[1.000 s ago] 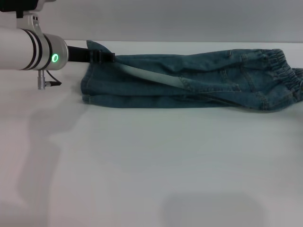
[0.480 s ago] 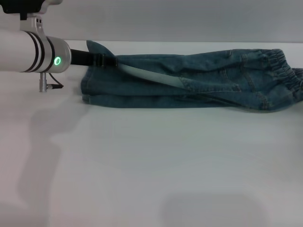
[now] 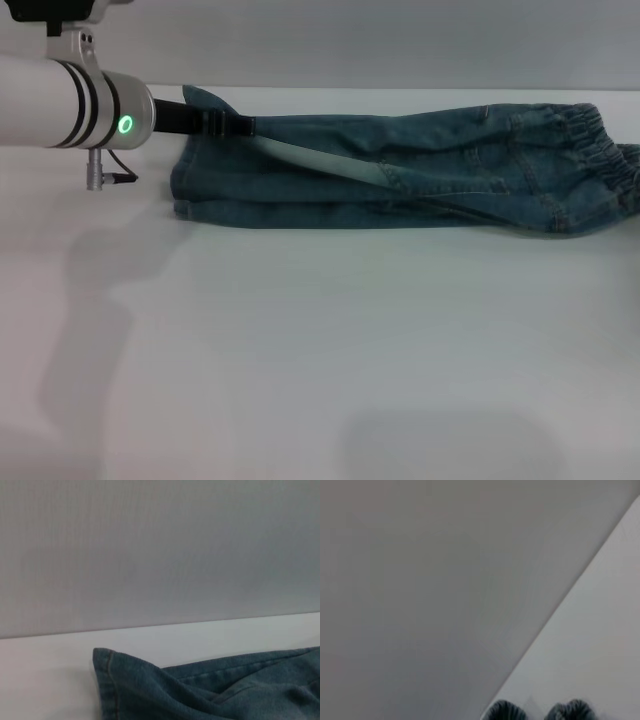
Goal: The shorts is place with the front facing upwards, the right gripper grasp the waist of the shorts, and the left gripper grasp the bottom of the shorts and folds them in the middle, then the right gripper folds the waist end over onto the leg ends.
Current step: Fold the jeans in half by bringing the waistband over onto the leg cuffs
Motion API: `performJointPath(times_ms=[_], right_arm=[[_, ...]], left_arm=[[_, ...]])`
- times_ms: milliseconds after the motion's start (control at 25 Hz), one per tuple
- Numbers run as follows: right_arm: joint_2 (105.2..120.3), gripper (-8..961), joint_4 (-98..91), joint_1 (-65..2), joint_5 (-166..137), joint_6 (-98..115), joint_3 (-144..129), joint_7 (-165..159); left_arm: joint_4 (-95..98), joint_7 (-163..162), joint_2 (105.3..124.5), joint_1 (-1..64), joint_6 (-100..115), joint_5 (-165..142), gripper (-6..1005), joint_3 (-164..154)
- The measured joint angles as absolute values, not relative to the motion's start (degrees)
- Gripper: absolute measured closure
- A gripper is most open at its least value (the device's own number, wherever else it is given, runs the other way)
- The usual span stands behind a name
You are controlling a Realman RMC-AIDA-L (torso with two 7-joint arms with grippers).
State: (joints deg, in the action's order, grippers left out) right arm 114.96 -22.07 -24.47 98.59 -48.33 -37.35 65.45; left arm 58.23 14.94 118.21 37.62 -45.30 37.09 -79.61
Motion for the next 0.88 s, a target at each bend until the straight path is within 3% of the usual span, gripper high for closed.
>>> performJointPath(times_ms=[880], right_arm=[[114.80,331,-19.9,-28.5,94.2,-44.8,-39.5,59.1]], left_arm=[[58.3,15.6,118.12,38.1,-45.0,37.1,144,-79.6]])
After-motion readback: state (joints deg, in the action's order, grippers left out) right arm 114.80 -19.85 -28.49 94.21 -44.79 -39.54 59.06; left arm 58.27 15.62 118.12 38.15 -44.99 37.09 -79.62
